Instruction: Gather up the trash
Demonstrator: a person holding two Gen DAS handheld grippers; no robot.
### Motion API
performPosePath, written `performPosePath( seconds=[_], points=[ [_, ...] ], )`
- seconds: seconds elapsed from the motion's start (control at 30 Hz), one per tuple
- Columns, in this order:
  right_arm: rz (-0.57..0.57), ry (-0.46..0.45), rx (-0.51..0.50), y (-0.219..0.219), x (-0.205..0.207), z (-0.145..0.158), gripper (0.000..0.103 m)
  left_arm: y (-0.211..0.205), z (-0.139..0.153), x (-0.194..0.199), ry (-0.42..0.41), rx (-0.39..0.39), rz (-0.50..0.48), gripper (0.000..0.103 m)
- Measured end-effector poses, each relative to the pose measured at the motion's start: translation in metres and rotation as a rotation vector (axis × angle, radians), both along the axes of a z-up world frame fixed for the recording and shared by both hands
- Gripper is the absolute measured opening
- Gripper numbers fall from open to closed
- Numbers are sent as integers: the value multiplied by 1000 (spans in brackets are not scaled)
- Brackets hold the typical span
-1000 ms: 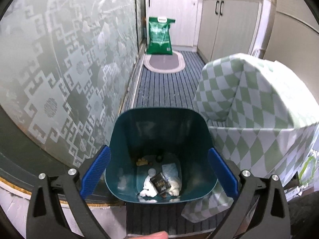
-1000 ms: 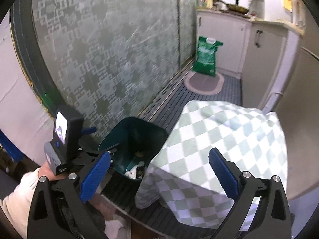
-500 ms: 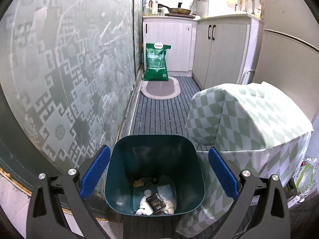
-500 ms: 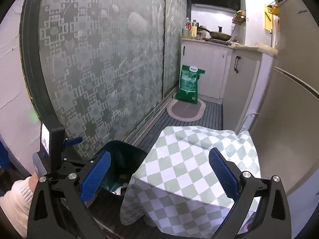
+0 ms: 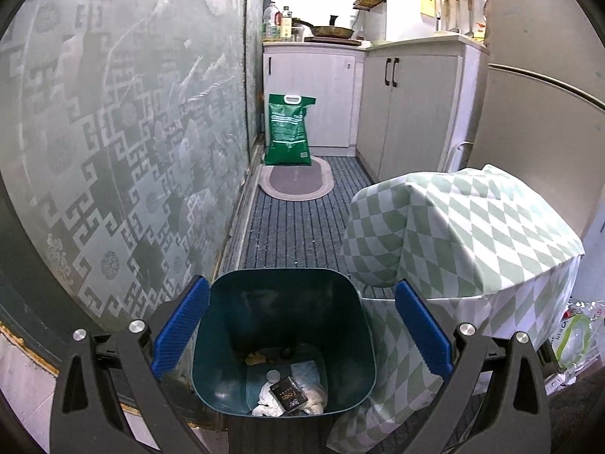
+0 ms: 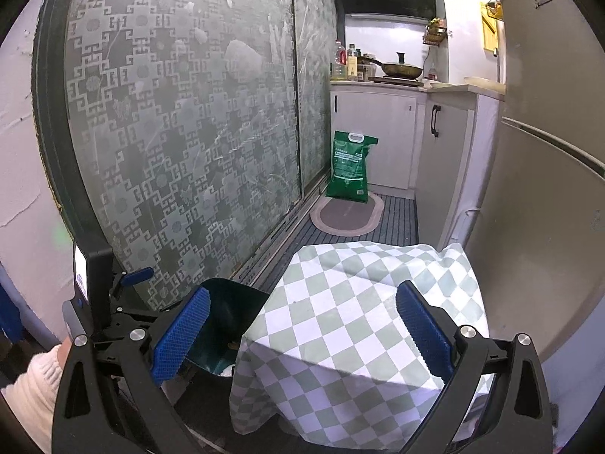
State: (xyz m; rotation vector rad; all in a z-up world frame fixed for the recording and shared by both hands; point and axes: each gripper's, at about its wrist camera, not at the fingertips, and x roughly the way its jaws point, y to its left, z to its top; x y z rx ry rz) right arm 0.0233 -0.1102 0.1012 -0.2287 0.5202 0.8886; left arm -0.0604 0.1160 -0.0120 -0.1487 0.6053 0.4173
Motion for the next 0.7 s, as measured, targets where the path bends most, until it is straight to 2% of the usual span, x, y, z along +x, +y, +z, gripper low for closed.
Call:
performPosePath(
  seconds=[0.7],
  points=[
    [5,-25,10,2,-7,7,100,1,5,-4,-23,-12,2,100]
  ],
)
